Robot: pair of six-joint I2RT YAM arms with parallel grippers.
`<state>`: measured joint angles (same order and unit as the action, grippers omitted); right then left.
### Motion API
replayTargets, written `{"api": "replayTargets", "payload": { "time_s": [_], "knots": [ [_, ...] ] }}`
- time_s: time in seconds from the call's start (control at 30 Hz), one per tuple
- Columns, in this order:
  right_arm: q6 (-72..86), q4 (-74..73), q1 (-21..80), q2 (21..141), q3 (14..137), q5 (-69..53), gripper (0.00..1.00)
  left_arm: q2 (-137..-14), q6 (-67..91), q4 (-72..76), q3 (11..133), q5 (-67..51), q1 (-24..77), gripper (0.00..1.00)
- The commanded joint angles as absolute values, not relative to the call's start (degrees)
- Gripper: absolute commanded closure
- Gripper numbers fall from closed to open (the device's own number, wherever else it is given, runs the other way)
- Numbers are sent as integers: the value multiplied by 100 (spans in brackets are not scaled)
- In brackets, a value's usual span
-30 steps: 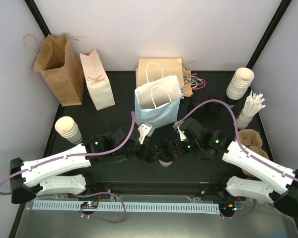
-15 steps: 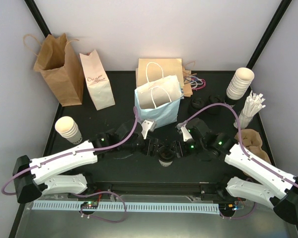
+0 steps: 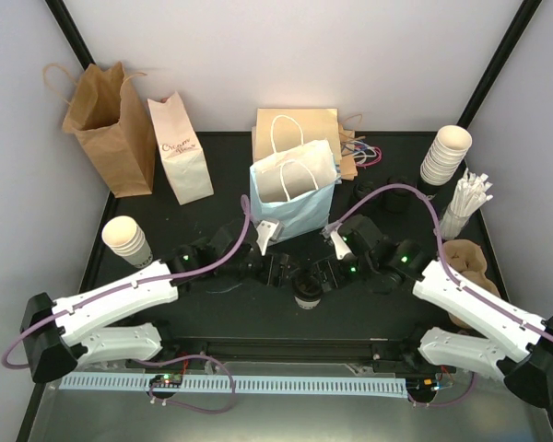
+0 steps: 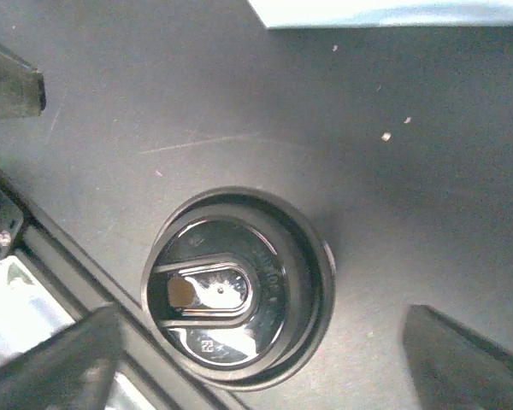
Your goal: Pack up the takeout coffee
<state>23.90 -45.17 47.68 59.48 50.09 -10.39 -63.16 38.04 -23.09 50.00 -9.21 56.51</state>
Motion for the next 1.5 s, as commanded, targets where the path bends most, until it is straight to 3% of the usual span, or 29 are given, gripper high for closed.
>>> {"api": "replayTargets", "payload": {
  "time_s": [0.0,0.13,0.4,0.7,0.83,1.03,1.23,1.47],
  "knots": [
    [2221,-4641,4824,5946,5397,-254,0,-5965,3687,-2311,4843,-789,5493,14],
    [2555,-4680,4816,5977,5744,743,0,-5743,3449,-2366,4775,-563,5460,1],
    [2313,-4325,4753,6024,5607,539,0,-5613,3494,-2593,4655,-505,5377,1],
    [2055,-4616,5247,6430,5596,294,0,-5366,3852,-1841,3930,-1357,4923,2],
    [2188,-4848,5853,6828,5650,532,0,-5464,3815,-1794,3884,-1665,4654,7],
    [2151,-4756,6018,6893,5586,283,4,-5836,3931,-1451,3723,-2302,4415,23],
    [2074,-4969,6254,7136,5706,519,0,-6495,4005,-1173,3798,-2737,4397,32],
    [2107,-5038,6310,7279,5715,617,4,-6633,4058,-953,3664,-2797,4395,39]
  ]
}}
